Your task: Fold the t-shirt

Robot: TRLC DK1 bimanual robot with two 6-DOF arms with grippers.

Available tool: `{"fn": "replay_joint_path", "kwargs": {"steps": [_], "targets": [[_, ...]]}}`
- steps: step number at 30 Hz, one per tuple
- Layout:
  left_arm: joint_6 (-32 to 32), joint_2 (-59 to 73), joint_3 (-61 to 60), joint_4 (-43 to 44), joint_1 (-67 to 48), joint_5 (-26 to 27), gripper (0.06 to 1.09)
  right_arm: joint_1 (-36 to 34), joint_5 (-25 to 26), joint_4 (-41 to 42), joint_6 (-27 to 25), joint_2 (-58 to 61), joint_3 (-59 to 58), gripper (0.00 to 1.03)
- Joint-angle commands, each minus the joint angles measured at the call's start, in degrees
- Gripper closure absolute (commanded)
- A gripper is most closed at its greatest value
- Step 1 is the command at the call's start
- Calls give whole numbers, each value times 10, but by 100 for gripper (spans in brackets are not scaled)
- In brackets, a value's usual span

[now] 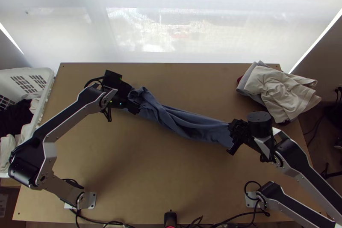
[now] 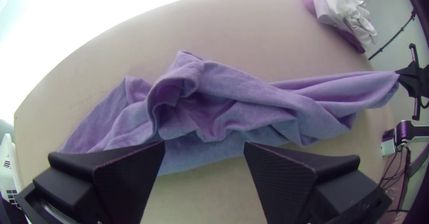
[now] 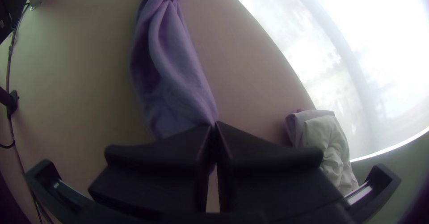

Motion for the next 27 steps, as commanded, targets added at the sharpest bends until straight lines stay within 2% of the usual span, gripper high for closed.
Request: {"fn": "replay_joint_path", "kwargs": {"steps": [1, 16, 18, 27], "targets": [[10, 25, 1, 21, 1, -6, 23, -1, 0, 1, -1, 0, 2, 100], [19, 70, 30, 37, -1, -24, 23, -1, -1, 1, 1, 1, 3, 100], [21, 75, 30, 37, -1, -25, 29, -2, 0, 1, 1, 0, 3, 100], [22, 87, 27, 37, -1, -26, 29, -3, 0, 1, 2, 1, 5, 100]]}}
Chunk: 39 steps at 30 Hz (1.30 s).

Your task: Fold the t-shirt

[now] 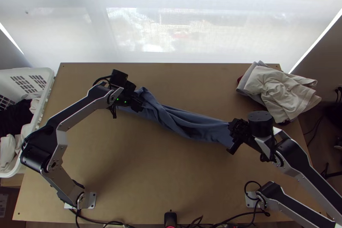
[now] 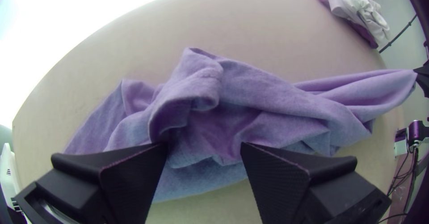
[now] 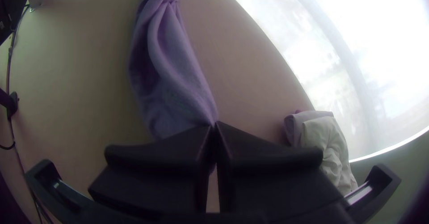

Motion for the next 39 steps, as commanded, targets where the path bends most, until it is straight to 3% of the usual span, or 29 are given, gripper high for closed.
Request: {"fn": "replay_joint_path", "kwargs": {"steps": [1, 3, 6, 20, 31, 39], "targets": [[3, 13, 0, 4, 1, -2, 29, 0, 1, 0, 2, -1, 1, 100], [5, 16, 0, 8, 1, -3, 29, 0, 1, -1, 3, -1, 1, 100], [5, 18, 1, 12, 0, -2, 39, -1, 1, -3, 7, -1, 0, 100], [2, -25, 0, -5, -1, 8, 105, -1, 1, -2, 9, -1, -1, 100], [-14, -177, -14, -59, 32, 8, 105, -14, 2, -3, 1, -2, 33, 100], [-23, -303, 3, -108, 59, 8, 105, -31, 9, -33, -1, -2, 129, 100]]}}
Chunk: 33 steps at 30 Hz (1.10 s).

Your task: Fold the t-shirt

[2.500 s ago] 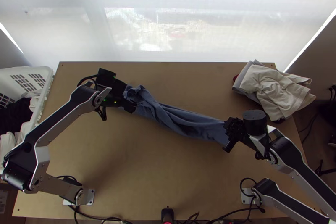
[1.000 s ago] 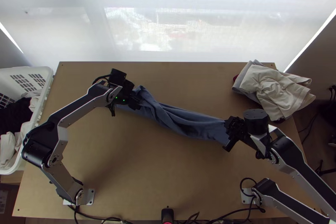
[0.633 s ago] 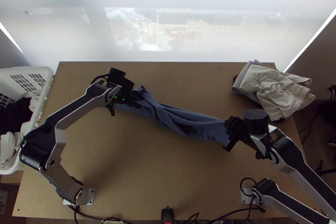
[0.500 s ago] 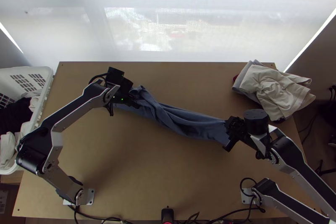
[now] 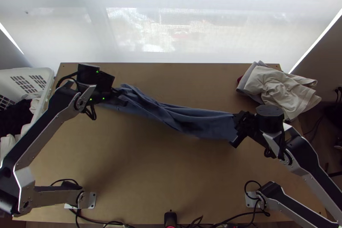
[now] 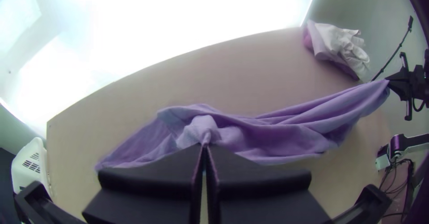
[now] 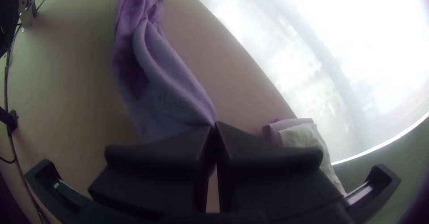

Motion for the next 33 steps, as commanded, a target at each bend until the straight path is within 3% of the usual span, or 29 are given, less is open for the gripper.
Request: {"fn": "replay_joint_path", "kwargs": {"steps": [1, 15, 22, 27, 33], "targets": [[-9, -117, 11, -35, 23, 0, 105, -14, 6, -26, -3, -1, 79, 100], [-20, -250, 138, -72, 106, 9, 105, -28, 35, -101, -6, -8, 245, 100], [-23, -264, 143, -123, 103, 30, 105, -28, 32, -150, 40, 4, 286, 100], [-23, -291, 60, -123, 95, 44, 105, -59, -19, -136, 47, 30, 229, 100], [-39, -287, -34, -78, 88, 46, 105, -131, -98, -9, 45, 112, 143, 100]]}}
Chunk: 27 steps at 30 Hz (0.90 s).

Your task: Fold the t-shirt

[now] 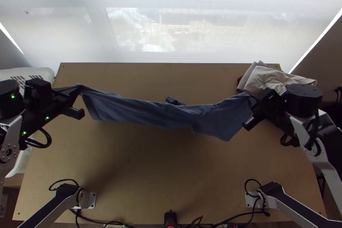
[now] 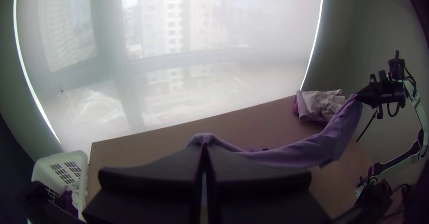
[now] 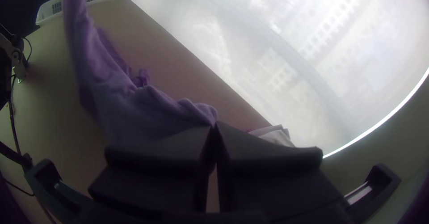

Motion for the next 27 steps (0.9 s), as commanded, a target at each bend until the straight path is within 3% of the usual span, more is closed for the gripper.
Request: {"fn": "replay_joint_path", "kwargs": {"steps": [1, 9, 13, 14, 21, 27], "targets": [[-15, -5, -102, 39, -6, 6, 105, -65, -69, 115, 7, 85, -80, 100], [-45, 14, -211, 94, -17, 6, 105, -107, -89, 304, 11, 257, -174, 100], [-47, 34, -223, 110, -18, 4, 105, -126, -88, 377, 46, 346, -177, 100], [-47, 39, -225, 113, -18, 3, 105, -132, -88, 385, 55, 363, -176, 94], [-40, 70, -224, 134, -23, 2, 105, -136, -88, 391, 92, 347, -177, 6], [-42, 80, -217, 145, -34, 3, 105, -72, -87, 303, 110, 210, -184, 4]]}}
